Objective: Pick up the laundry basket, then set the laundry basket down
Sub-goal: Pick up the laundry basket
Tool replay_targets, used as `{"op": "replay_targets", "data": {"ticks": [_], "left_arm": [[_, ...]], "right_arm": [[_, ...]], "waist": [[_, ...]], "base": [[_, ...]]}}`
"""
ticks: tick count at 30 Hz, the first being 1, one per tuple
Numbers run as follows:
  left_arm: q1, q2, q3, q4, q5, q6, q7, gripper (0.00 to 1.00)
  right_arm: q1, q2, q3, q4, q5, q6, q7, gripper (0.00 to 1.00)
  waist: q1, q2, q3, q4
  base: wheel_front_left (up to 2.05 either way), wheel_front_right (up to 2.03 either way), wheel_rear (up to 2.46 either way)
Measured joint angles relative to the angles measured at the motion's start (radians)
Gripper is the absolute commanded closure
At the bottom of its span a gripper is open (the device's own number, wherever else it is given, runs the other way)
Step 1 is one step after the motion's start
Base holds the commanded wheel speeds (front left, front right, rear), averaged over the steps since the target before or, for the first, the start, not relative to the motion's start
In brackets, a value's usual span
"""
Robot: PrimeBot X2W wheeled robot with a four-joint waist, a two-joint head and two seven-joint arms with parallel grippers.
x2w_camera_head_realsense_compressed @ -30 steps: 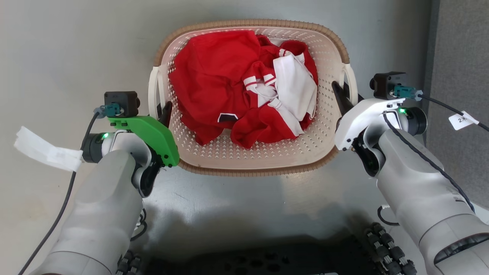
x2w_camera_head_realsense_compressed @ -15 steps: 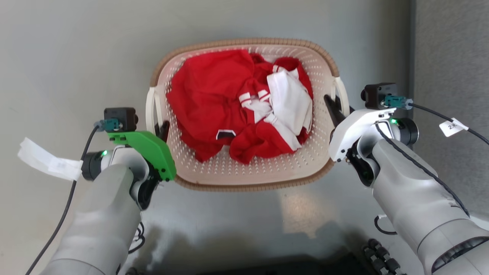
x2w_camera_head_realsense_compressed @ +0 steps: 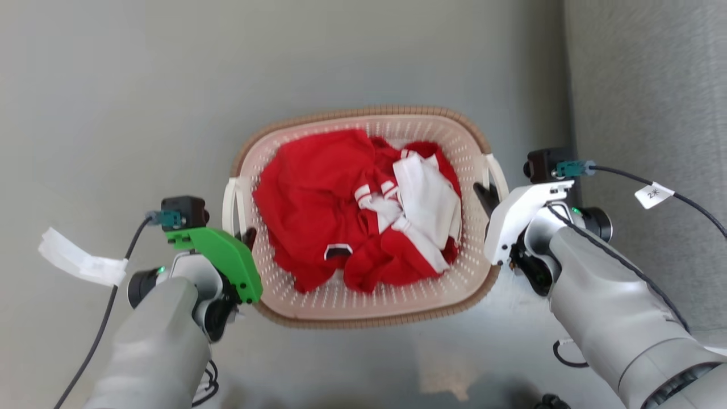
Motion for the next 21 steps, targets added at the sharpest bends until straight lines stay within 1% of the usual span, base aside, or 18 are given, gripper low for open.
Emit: {"op": "replay_targets", "data": {"ticks": [7,9,15,21], "left_arm": [[0.032,0.001,-0.021,0.007,-0.019,0.0,0.04,1.0],[0.044,0.001,-0.027,0.009,-0.036,0.0,0.052,1.0],[0.091,0.001,-0.044,0.019,-0.065,0.0,0.081,1.0],[0.136,-0.003,-0.063,0.025,-0.086,0.0,0.121,1.0]], "right_arm": [[0.033,-0.001,0.032,0.003,0.056,0.0,0.066,1.0],[0.044,-0.001,0.042,0.004,0.069,-0.007,0.084,1.0],[0.081,0.0,0.067,0.012,0.109,-0.007,0.139,1.0],[0.116,0.002,0.084,0.036,0.129,-0.007,0.189,1.0]], "waist": [[0.0,0.0,-0.096,-0.003],[0.0,0.0,-0.123,-0.004],[0.0,0.0,-0.205,-0.005],[0.0,0.0,-0.287,-0.005]], "base": [[0.0,0.0,0.0],[0.0,0.0,0.0],[0.0,0.0,0.0],[0.0,0.0,0.0]]}}
